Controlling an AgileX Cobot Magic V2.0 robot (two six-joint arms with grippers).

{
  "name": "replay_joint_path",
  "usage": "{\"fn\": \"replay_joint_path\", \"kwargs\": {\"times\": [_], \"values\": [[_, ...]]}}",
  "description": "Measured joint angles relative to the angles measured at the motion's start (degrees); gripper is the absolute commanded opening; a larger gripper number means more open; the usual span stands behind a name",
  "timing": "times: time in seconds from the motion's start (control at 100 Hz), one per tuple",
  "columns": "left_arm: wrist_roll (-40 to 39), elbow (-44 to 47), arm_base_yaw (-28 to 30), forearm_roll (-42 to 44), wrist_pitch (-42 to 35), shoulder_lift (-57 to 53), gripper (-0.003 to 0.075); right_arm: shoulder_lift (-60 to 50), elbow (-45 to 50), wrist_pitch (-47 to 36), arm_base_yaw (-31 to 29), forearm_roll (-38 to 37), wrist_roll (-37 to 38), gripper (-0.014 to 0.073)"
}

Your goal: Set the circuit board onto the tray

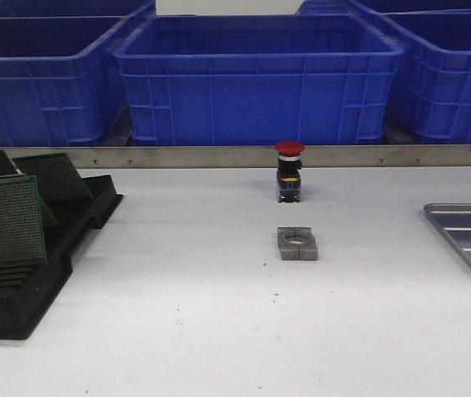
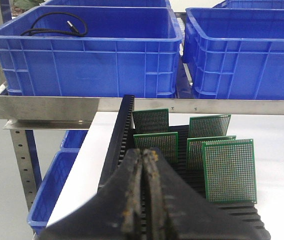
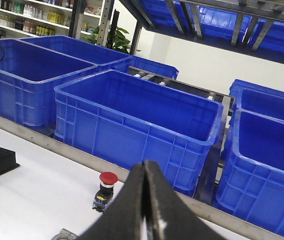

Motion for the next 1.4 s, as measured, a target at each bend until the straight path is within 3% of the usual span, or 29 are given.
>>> {"fn": "replay_joint_path", "kwargs": {"times": [0.11,0.2,0.27,0.51,0.58,0.67,1.0,1.4], "values": [[0.00,0.00,0.00,0.00,0.04,0.00,-0.0017,-1.56,0.00,-5.50,0.26,-1.58,1.28,-0.0062],[0.00,0.00,0.00,0.00,0.04,0.00,-0.0017,-3.12,0.48,-7.69,0.26,-10.80,8.54,-0.0062],[0.00,0.00,0.00,0.00,0.04,0.00,-0.0017,-4.14,1.50,-7.33,-0.19,-22.99,20.02,-0.0062],[0.00,0.00,0.00,0.00,0.04,0.00,-0.0017,-10.63,8.25,1.56,-3.13,-72.22,75.66,-0.0062],[0.00,0.00,0.00,0.00,0.15,0.00,-0.0017,-12.98,10.61,2.94,-3.22,-83.90,86.80,-0.0062],[-0.09,0.00,0.00,0.00,0.13,0.00,-0.0017,-13.90,13.37,2.02,-3.34,-91.73,96.36,-0.0062],[-0.09,0.00,0.00,0.00,0.13,0.00,-0.0017,-14.04,13.97,-6.68,-3.68,-106.13,110.90,-0.0062],[-0.09,0.00,0.00,0.00,0.13,0.00,-0.0017,-14.04,13.97,-7.31,-3.68,-107.70,113.18,-0.0062]]}}
